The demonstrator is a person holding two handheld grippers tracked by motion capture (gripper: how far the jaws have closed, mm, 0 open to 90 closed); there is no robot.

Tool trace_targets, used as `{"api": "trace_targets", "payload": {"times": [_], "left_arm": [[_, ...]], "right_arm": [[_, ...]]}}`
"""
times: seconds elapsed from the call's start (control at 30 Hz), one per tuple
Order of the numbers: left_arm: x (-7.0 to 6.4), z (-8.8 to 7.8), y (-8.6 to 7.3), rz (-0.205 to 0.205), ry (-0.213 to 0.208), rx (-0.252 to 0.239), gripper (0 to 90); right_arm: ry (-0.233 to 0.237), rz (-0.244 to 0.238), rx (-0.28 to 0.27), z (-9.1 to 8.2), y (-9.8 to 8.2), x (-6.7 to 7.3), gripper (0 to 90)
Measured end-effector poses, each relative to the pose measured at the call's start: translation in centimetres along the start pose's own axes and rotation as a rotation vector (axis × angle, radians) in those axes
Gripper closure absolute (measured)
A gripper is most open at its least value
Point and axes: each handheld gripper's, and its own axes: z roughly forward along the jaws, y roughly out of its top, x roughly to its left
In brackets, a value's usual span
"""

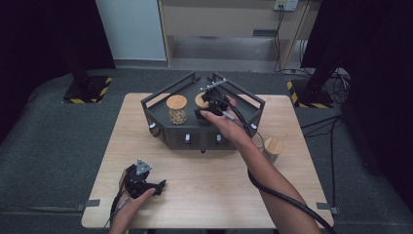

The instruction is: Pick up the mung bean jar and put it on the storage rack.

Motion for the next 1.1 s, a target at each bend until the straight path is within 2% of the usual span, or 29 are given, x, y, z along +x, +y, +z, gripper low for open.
{"api": "trace_targets", "payload": {"times": [0.7, 1.1], "left_arm": [[0.0, 0.0, 0.0, 0.002, -0.001, 0.000, 0.0], [0.0, 0.0, 0.0, 0.002, -0.002, 0.000, 0.0]], "right_arm": [[0.026, 0.038, 0.004, 1.4, -0.4, -0.2, 25.3], [0.021, 0.035, 0.003, 1.5, -0.5, 0.0, 25.3]]}}
